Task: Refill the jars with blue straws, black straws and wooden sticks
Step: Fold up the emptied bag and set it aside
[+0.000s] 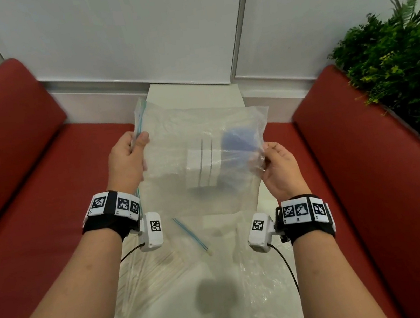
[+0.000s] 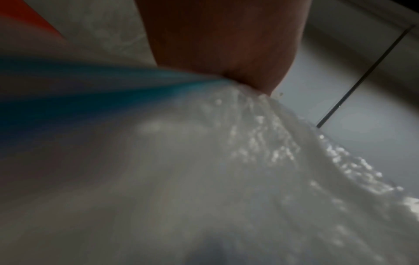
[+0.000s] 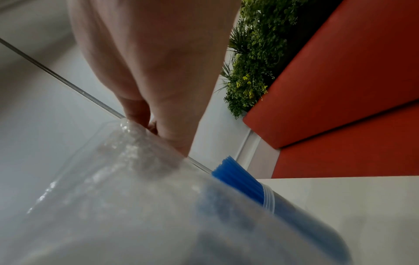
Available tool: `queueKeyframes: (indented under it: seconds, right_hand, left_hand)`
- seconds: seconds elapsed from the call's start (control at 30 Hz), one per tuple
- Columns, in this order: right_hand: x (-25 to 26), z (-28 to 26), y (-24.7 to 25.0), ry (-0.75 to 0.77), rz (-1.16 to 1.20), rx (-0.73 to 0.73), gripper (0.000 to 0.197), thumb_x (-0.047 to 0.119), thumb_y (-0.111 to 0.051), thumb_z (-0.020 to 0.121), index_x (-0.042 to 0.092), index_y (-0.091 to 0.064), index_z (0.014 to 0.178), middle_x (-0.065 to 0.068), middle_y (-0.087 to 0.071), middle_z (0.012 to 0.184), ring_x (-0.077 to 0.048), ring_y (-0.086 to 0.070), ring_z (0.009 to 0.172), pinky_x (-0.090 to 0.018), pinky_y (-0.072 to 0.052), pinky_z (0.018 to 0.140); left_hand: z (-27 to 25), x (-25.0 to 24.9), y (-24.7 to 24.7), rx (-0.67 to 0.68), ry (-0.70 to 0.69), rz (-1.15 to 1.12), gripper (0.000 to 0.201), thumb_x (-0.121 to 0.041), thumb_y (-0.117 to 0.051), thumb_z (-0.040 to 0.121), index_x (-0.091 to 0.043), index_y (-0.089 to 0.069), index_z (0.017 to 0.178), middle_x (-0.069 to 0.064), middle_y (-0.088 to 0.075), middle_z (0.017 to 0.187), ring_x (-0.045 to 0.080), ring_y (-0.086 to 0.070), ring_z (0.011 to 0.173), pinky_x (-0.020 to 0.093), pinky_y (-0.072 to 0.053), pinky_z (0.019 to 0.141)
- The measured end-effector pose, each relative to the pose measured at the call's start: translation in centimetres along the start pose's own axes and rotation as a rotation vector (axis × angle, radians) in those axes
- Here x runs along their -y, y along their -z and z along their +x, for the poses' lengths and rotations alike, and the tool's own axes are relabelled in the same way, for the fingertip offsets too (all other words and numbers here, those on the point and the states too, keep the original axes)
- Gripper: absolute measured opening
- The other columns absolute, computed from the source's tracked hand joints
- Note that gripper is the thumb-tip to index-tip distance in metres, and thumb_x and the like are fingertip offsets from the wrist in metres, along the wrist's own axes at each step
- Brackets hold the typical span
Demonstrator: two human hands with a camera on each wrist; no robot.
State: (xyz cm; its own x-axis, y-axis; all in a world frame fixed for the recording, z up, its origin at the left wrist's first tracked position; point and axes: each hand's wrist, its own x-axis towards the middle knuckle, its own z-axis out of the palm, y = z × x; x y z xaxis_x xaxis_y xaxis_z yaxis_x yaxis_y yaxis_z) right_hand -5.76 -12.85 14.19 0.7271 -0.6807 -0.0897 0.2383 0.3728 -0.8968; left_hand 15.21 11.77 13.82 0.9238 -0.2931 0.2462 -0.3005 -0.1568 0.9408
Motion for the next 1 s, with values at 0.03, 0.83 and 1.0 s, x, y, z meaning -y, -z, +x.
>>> queueKeyframes:
  seconds: [0.03, 0.83, 1.0]
  right_hand:
    - [-0.1, -0.1, -0.2, 0.004, 0.006, 0.002, 0.018, 0.009, -0.051, 0.104, 0.013, -0.059, 0.088, -0.004, -0.058, 0.082, -0.015, -0.053, 0.074, -0.029, -0.058, 0.068]
    - [-1.8, -0.4, 1.2, -0.050, -0.754, -0.264, 0.035, -0.007, -0.041, 0.092, 0.014, -0.057, 0.114, -0.016, -0.063, 0.123, -0.025, -0.060, 0.100, -0.033, -0.048, 0.078]
    - [-0.3, -0.3, -0.5, 0.181, -0.795, 0.068, 0.095, 0.035, -0.082, 0.078, 0.039, -0.025, 0.153, 0.018, -0.032, 0.156, 0.001, -0.035, 0.138, -0.017, -0.034, 0.104]
  left_hand:
    - [0.0, 0.0, 0.0, 0.004, 0.003, -0.001, 0.034, -0.056, -0.056, 0.096, -0.031, -0.054, 0.073, -0.006, -0.049, 0.045, 0.008, -0.039, 0.037, 0.022, -0.034, 0.034]
    - [0.0, -0.1, -0.5, -0.107, -0.069, 0.371, 0.057, -0.070, -0.048, 0.094, -0.021, -0.057, 0.066, -0.003, -0.051, 0.051, 0.031, -0.053, 0.058, 0.037, -0.036, 0.054]
    - [0.1, -4.5, -1.9, 0.383, -0.304, 0.532, 0.053, -0.077, -0.055, 0.084, -0.027, -0.064, 0.070, -0.014, -0.057, 0.056, 0.002, -0.053, 0.058, 0.031, -0.035, 0.054]
